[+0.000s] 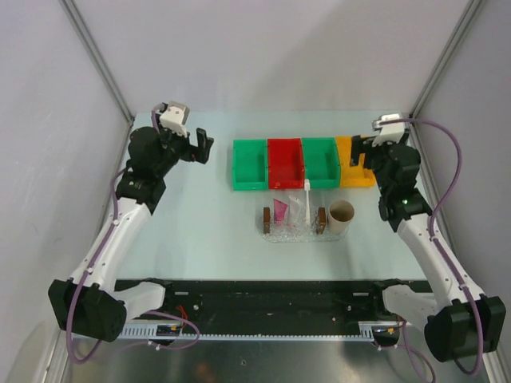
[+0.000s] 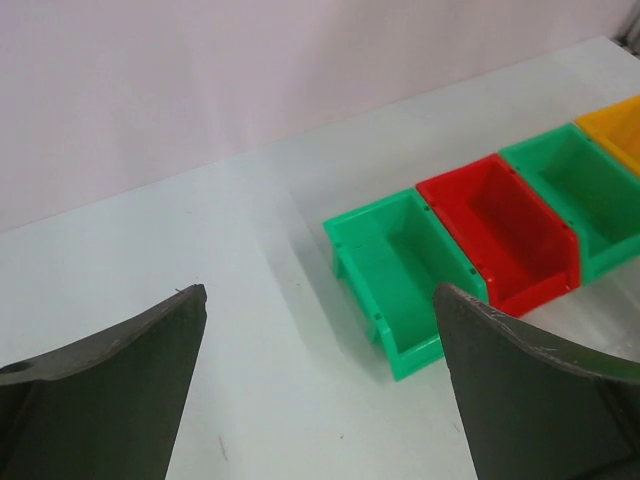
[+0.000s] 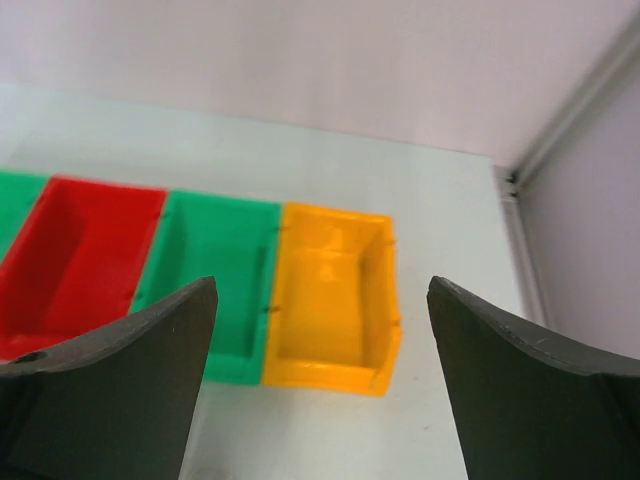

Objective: Prepare toiletry sets of a toothbrush and toothpaste on the tray

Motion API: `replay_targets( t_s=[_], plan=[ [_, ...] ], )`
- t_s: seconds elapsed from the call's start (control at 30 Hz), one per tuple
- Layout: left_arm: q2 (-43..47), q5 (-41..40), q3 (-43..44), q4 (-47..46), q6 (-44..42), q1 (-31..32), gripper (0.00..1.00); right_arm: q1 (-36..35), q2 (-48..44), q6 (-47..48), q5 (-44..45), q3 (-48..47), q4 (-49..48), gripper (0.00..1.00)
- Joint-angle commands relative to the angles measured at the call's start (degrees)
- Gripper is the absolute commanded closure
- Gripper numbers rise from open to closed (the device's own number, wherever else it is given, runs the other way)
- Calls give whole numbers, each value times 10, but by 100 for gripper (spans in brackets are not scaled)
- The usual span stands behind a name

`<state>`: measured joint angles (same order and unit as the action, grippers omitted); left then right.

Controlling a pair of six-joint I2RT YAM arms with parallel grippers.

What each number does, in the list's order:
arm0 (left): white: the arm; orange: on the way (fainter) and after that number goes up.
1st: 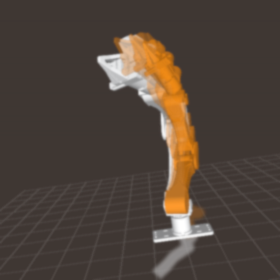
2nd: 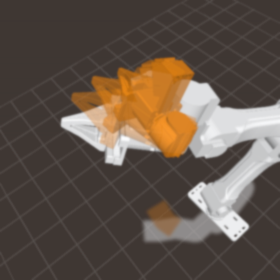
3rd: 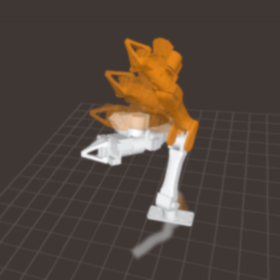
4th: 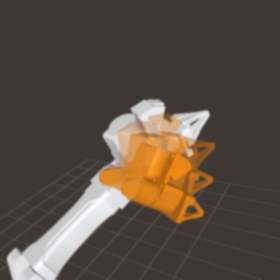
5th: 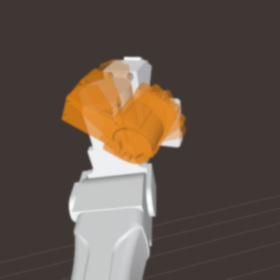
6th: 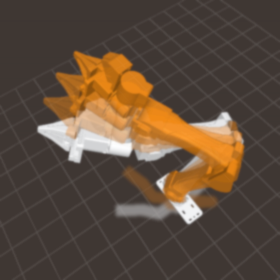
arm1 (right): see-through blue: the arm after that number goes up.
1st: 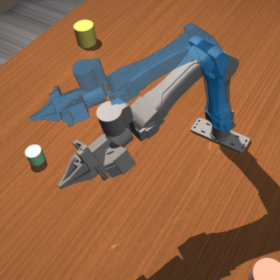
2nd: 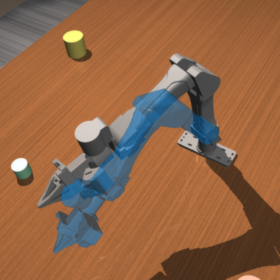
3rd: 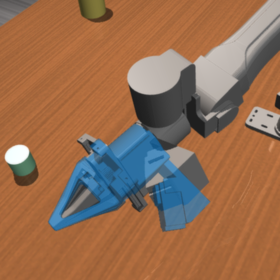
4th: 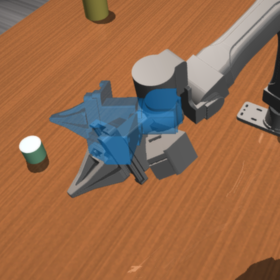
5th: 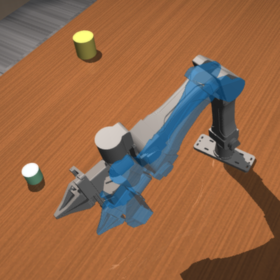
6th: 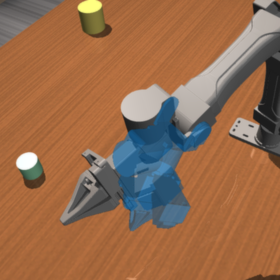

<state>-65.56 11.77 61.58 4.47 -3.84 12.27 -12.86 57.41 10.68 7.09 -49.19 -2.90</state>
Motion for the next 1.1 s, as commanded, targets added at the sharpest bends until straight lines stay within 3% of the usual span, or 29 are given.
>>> replay_targets(
  t_s=[0.0, 0.13, 0.23, 0.4, 0.73, 1.07],
  plan=[
    [32, -47, -4, -8, 27, -22, 0, 62, 38, -65, 45, -64, -46, 8],
    [42, -75, -5, -8, 34, -37, 0, 124, 89, -130, 7, -126, -14, 0],
    [53, -83, -13, -9, 35, -47, 0, 169, 114, -147, -6, -144, -6, 0],
    [61, -87, -28, -9, 35, -62, 0, 168, 115, -137, -32, -146, 21, 0],
    [72, -93, -54, -31, 35, -97, 0, 111, 99, -74, 69, -105, -23, 0],
    [91, -67, -107, -104, 50, -102, 0, 97, 100, -50, 75, -102, -22, 0]
  ],
)
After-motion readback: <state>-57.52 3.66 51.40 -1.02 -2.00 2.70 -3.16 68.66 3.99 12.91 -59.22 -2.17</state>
